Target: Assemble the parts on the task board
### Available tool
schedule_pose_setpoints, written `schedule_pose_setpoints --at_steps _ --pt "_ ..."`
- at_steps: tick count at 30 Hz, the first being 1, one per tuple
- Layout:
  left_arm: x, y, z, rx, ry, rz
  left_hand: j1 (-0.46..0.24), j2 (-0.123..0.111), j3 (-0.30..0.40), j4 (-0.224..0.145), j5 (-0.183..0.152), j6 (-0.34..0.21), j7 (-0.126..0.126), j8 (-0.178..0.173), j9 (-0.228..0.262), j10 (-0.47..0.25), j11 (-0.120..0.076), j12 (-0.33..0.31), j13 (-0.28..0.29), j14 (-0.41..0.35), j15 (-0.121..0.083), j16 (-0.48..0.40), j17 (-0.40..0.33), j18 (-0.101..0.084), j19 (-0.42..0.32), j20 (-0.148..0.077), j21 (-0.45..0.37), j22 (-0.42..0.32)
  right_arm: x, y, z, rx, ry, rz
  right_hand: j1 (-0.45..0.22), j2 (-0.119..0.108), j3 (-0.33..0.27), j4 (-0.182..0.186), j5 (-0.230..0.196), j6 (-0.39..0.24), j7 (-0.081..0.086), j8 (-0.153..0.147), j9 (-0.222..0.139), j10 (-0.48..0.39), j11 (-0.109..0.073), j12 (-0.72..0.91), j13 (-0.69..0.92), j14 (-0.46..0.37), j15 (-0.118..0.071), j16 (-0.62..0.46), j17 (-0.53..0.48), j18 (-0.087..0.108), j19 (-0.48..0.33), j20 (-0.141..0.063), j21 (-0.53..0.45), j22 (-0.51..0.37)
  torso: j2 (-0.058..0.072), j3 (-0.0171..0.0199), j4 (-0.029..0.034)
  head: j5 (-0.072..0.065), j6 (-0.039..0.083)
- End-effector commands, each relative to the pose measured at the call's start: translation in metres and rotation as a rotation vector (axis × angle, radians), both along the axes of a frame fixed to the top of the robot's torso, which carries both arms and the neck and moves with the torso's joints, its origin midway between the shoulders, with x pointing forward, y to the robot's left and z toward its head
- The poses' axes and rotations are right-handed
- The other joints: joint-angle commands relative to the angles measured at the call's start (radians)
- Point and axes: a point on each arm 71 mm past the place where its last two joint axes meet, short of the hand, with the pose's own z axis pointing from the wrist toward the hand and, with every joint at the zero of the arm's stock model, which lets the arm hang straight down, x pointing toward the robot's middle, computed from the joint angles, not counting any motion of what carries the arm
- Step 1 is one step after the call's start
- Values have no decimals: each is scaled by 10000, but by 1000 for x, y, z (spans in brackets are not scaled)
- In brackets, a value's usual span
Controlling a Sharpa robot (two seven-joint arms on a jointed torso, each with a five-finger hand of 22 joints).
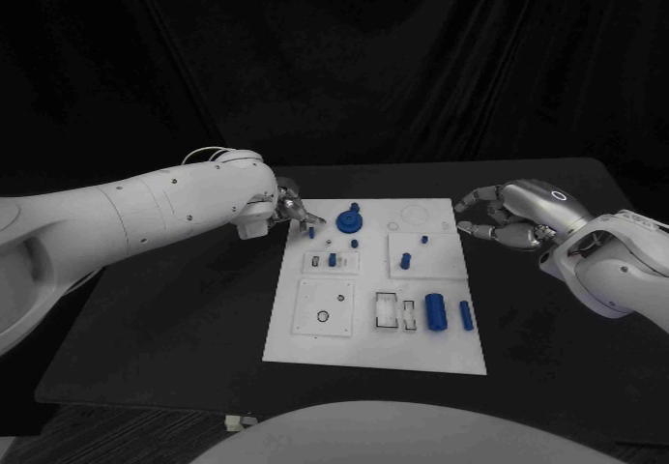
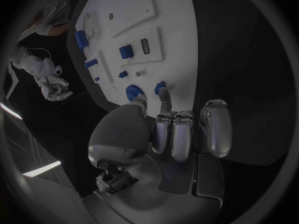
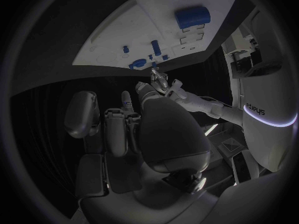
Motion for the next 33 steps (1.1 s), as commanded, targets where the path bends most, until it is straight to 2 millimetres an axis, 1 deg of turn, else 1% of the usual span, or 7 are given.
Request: schedule_pose_setpoints --at_steps 1,11,20,25,29,30,33 --pt "-1 -3 -2 -25 160 -158 114 -13 -57 -25 58 -67 23 -59 -4 1027 70 29 2628 1020 57 26 2630 -31 -76 5 -55 768 0 0 -2 -69 85 -114 92 16 70 4 33 62 1 -10 -9 1029 70 24 2631 782 78 -55 1552 129 -78 -21 -26 1395 -4 4 5 -9 -1" --pt "-2 -2 -7 5 248 -133 156 49 -60 -45 81 -188 79 -188 -41 1027 119 29 2628 1020 103 26 2630 -6 -150 47 -156 706 -1 0 -2 -81 119 -134 92 16 70 4 33 62 1 -10 -9 1029 70 24 2631 782 78 -55 1552 129 -78 -21 -26 1395 -2 2 -3 -14 -1" --pt "-2 -2 -8 7 293 -154 287 119 -46 -145 440 -288 169 -579 -259 1027 205 29 2628 1020 181 26 2630 14 -211 127 -249 682 -1 0 -2 -95 154 -148 93 12 79 1 38 81 -1 -5 -14 1029 69 24 2631 780 77 -67 1538 130 -78 -22 -39 1392 1 5 2 -29 -1" --pt "-2 -3 -9 -10 296 -180 398 168 3 -235 767 -240 193 -770 -385 1027 230 29 2628 1020 208 26 2630 22 -230 160 -285 686 -1 0 -2 -91 154 -156 96 5 87 -4 42 70 0 -15 -23 1029 65 24 2631 778 76 -74 1531 133 -80 -22 -55 1389 1 6 -3 -29 -1" --pt "-2 -3 -9 -31 293 -202 484 188 54 -315 1101 -200 196 -901 -462 1027 237 29 2628 1020 217 26 2630 24 -230 174 -298 702 -1 0 -2 -93 156 -165 98 1 90 -7 43 56 0 -25 -30 1029 62 24 2631 777 73 -79 1524 134 -81 -23 -59 1388 0 4 -4 -34 -1" --pt "-2 -4 -9 -38 298 -216 545 191 96 -373 1325 -183 194 -972 -498 1027 238 29 2628 1020 219 26 2630 26 -232 177 -310 710 -1 -1 -2 -95 159 -169 98 1 90 -7 43 56 0 -25 -30 1029 62 24 2631 777 73 -79 1524 134 -81 -23 -59 1388 0 5 -2 -41 -1" --pt "-2 -4 -9 -23 351 -245 613 192 148 -436 1526 -172 190 -1037 -528 1027 235 29 2628 1020 219 26 2630 28 -235 179 -322 717 -1 -1 -2 -95 161 -173 101 -1 95 -9 44 43 0 -34 -36 1029 58 24 2631 775 71 -85 1518 134 -81 -24 -63 1388 0 4 -3 -36 -1"
